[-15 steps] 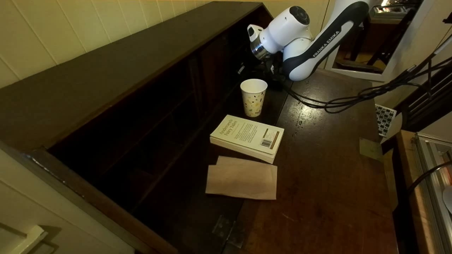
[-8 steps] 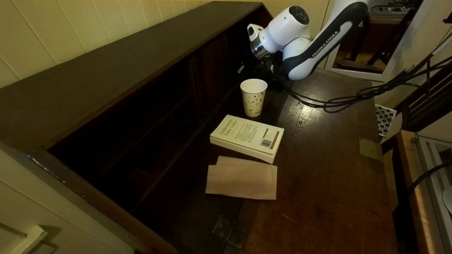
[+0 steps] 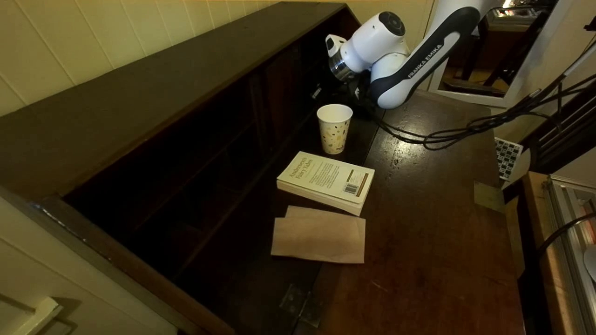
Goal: Take the marker out of the coffee cup.
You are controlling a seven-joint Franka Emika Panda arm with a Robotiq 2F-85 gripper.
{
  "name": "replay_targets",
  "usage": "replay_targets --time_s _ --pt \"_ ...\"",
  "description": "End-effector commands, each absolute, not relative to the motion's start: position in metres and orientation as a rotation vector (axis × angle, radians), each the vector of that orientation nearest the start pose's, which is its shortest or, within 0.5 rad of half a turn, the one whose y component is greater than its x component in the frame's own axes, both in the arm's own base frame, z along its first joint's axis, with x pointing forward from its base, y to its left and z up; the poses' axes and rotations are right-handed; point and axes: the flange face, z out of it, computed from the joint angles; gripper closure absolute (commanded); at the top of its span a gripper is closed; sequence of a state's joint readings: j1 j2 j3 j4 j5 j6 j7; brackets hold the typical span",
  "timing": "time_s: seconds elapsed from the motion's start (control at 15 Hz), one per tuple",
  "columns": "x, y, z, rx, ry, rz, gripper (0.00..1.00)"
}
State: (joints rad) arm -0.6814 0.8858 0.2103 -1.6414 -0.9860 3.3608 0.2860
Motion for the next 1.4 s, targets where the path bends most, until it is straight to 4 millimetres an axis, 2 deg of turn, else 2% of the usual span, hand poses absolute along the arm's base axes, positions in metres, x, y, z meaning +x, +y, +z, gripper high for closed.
replay_targets --time_s 0.0,0.07,0.13,0.2,0.27,0.6,0.73,0.87,1.0,1.33 --pt "0.658 -0.261 0.191 -3.045 -0.176 -1.301 0.94" --pt "0.658 -0.261 0.193 -3.044 -0.172 -1.306 0.88" --pt "0.659 -0.260 0.195 -3.042 -0.175 -1.313 0.53" --pt "0.660 -0.260 0.197 -3.043 -0.170 -1.319 0.53" --pt "0.661 -0.260 0.198 -3.044 -0.166 -1.323 0.48" --pt "0.659 -0.264 0.198 -3.065 -0.153 -1.324 0.15" --pt "0.656 -0.262 0.198 -3.062 -0.102 -1.328 0.13" --pt "0.652 -0.259 0.198 -3.060 -0.047 -1.326 0.02" --pt "0.651 -0.252 0.198 -3.042 -0.007 -1.342 0.00" --pt "0.645 -0.248 0.205 -3.026 0.042 -1.424 0.00"
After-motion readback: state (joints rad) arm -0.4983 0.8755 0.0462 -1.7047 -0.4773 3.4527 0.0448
